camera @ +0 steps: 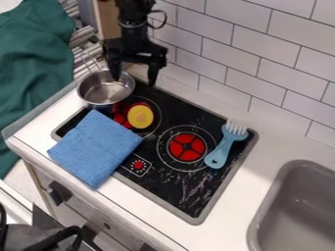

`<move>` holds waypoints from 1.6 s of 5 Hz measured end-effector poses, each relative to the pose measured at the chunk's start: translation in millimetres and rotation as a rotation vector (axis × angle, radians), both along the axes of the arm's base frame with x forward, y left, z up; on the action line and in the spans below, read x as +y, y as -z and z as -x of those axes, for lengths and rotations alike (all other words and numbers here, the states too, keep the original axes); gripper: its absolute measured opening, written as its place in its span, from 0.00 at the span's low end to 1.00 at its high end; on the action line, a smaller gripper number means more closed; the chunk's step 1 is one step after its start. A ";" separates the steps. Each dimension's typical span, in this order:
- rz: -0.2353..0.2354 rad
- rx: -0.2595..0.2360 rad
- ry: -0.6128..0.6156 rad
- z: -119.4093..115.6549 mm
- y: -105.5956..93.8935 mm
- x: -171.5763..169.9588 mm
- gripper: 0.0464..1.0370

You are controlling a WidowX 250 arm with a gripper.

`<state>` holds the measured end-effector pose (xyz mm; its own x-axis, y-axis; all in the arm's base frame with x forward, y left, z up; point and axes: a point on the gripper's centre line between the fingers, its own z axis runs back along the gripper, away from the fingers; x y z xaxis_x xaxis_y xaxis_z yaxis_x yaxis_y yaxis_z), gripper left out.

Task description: Move the silver pot to the bottom of the right stove

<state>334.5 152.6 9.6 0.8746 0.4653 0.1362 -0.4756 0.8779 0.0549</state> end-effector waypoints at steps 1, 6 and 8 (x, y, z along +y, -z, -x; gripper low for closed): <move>0.018 0.035 0.001 -2.8 15.1 6.0 0.97; 0.016 0.002 -0.112 -8.7 49.9 14.4 0.12; -0.016 -0.146 -0.180 -4.1 27.9 11.3 0.01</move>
